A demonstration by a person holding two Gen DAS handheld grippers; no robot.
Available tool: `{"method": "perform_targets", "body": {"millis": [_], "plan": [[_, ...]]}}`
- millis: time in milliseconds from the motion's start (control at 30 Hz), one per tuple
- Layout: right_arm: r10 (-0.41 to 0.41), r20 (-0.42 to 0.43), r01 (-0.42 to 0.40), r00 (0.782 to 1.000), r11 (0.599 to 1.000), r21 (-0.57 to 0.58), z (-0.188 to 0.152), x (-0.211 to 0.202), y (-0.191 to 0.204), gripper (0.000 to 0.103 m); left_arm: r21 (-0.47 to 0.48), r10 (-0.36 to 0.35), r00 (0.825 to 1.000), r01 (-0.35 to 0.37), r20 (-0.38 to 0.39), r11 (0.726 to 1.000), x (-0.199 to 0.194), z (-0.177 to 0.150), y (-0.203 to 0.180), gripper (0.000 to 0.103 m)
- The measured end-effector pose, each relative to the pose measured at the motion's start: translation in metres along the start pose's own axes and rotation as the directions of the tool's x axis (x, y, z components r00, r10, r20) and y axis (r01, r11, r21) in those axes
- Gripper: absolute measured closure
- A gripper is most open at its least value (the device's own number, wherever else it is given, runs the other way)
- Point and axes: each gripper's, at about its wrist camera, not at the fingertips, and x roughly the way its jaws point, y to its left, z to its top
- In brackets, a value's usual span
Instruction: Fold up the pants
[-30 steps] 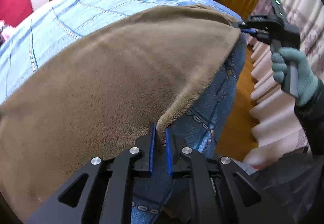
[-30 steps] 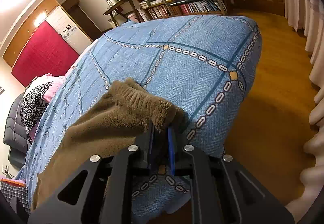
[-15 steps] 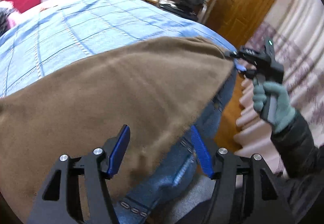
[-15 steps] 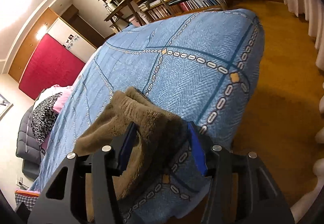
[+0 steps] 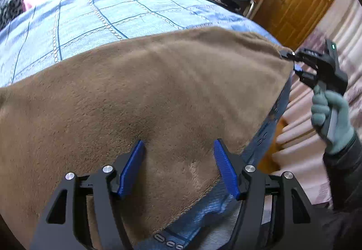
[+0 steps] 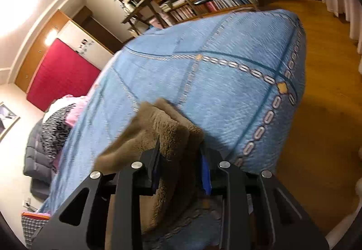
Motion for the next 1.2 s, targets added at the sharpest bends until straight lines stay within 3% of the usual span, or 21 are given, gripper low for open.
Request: {"method": "perform_targets", "body": {"millis": [300,567,733,1000,1200], "plan": [[0.151,0.024,-0.145,0.988,0.974,-0.176,-0.007,-0.033,0.084,0.074,-0.111,-0.031,0.997,0.039,0.077,0.993,-0.038,0.013,0.027,0.034],[0.287,-0.043,-0.285,0.957,0.903,-0.322,-0.034,-0.039,0.175,0.074,-0.199,0.002,0.987,0.03,0.158,0.98,-0.068,0.009,0.06,0.031],[0.341,-0.122,-0.36,0.932,0.845,-0.396,-0.067,-0.036,0.227,0.074,-0.283,-0.009,0.98,0.066,0.199,0.957,-0.085,0.001,0.09,0.031],[0.345,-0.272,-0.439,0.898,0.747,-0.499,-0.145,-0.008,0.301,0.074,-0.387,0.005,0.968,0.096,0.253,0.917,-0.109,-0.027,0.135,0.031],[0.264,-0.384,-0.453,0.885,0.676,-0.581,-0.215,0.022,0.337,0.074,-0.443,0.018,0.958,0.116,0.286,0.889,-0.129,-0.05,0.163,0.031]]}}
